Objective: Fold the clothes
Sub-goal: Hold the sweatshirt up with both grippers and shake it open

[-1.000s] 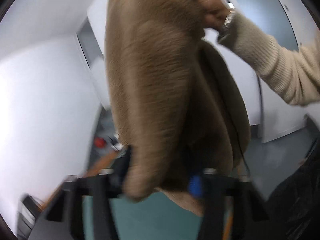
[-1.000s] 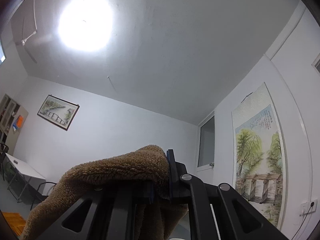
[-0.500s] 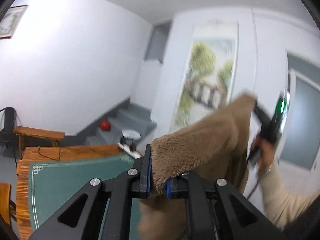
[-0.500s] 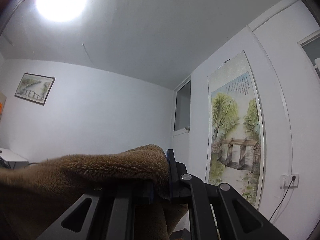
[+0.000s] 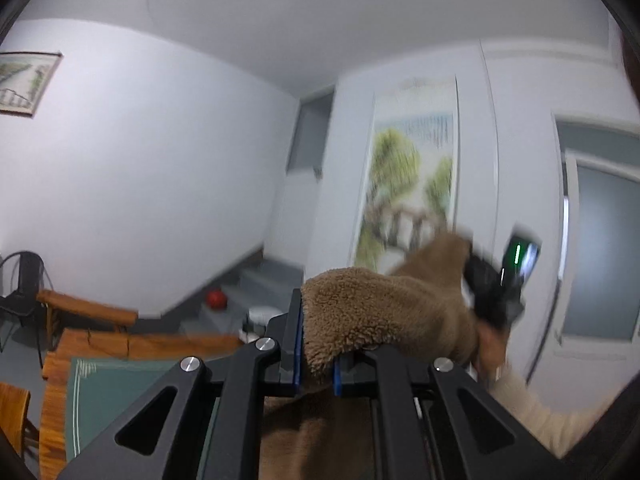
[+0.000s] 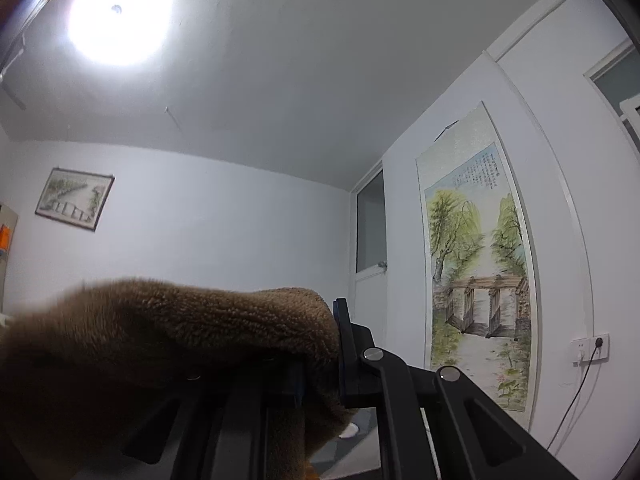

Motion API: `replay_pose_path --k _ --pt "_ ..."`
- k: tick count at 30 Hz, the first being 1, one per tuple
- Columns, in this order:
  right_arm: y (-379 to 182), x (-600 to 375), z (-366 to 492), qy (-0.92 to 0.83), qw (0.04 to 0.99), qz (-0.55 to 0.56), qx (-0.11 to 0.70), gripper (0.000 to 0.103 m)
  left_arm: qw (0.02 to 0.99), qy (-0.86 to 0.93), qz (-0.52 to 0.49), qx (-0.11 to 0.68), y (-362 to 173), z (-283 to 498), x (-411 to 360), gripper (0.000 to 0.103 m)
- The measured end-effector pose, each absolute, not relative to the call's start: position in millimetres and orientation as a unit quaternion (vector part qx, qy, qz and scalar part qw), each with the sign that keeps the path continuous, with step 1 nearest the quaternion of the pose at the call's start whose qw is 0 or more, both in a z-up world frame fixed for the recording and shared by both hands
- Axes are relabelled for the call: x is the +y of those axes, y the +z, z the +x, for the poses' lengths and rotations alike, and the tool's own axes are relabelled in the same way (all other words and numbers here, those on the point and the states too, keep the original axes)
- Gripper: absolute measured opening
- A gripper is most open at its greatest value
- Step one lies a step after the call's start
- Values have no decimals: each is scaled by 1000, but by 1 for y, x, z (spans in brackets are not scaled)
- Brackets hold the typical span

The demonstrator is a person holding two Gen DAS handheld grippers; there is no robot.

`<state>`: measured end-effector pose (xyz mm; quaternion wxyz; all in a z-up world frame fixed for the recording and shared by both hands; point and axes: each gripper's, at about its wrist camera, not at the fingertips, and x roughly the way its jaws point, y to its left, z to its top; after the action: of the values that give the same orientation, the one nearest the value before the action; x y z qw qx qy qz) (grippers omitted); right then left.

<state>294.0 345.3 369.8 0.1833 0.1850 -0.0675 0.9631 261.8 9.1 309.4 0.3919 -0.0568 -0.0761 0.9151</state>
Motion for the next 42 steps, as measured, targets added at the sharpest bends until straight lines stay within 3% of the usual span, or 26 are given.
replay_pose_path --k 6,12,14,15,16,20,22,25,26,30,35,42 --pt "407 319 309 950 156 258 -77 10 468 864 -175 -57 246 252 62 13" --pt "442 286 312 934 157 298 -120 10 540 817 -196 -55 217 254 107 16" --pt "447 281 315 932 161 301 -124 10 546 813 -193 -55 215 255 117 45" --pt "448 280 316 931 164 302 -126 10 544 815 -191 -56 213 255 122 76" --pt "449 279 319 929 168 303 -126 10 540 818 -189 -57 210 255 126 87" --pt "450 286 328 929 179 302 -115 10 527 825 -200 -52 199 250 137 87" --pt "449 291 332 930 185 299 -108 10 523 826 -204 -53 199 243 139 81" --pt "447 299 336 929 202 291 -109 10 511 828 -220 -69 205 228 128 25" --pt "446 302 337 928 210 288 -111 10 496 837 -219 -74 210 223 121 14" --pt "434 324 339 927 240 263 -113 10 449 863 -195 -127 240 209 69 13" --pt "407 356 334 939 252 210 -104 10 365 908 -96 -184 305 217 -13 13" --pt "373 364 332 952 230 181 -85 10 299 944 16 -139 364 261 -38 13"
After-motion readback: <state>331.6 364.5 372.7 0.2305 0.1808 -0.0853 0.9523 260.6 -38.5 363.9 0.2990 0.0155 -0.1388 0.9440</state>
